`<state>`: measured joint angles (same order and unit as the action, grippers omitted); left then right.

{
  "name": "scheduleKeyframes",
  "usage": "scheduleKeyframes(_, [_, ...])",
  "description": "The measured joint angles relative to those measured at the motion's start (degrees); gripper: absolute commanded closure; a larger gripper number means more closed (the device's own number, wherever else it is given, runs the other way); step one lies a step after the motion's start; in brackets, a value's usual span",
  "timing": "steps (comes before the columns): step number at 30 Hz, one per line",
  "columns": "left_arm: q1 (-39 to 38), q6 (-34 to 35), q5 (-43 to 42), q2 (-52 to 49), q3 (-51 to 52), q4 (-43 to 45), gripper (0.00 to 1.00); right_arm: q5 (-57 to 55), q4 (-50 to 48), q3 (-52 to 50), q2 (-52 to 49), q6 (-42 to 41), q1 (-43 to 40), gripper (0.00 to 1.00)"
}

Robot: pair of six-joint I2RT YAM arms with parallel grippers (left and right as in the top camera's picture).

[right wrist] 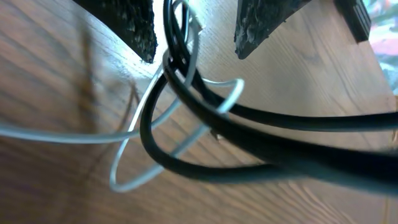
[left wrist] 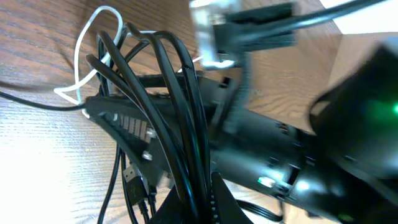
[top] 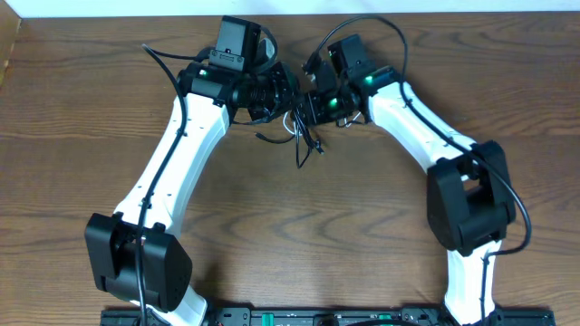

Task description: Untangle cables

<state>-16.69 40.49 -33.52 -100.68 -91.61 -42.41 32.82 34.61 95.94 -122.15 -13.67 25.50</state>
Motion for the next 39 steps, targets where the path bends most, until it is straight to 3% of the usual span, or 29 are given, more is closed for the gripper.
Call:
scheduleKeyframes(4, [1.20, 0.02, -1.95, 0.00, 0.00, 0.04, 0.92, 0.74, -0.35, 0.00, -0.81, 0.00, 0.37, 0.68])
scheduleKeyframes(13, [2.62, -0.44, -3.52, 0.00, 0.00, 0.04, 0.92, 0.87, -2.34, 0.00, -0.81, -0.63, 0.46, 0.99])
scheduleKeyframes(29, [2.84, -4.96, -1.92, 0.00, 0.00, -1.38, 0.92, 2.23, -1.88, 0.00, -0.07, -0.79, -3.21, 0.99])
scheduleKeyframes(39, [5.42, -9.55, 2.05, 0.00, 0.00, -2.91, 0.92, 2.14, 3.21, 0.00, 12.55, -0.33, -11.54, 0.99])
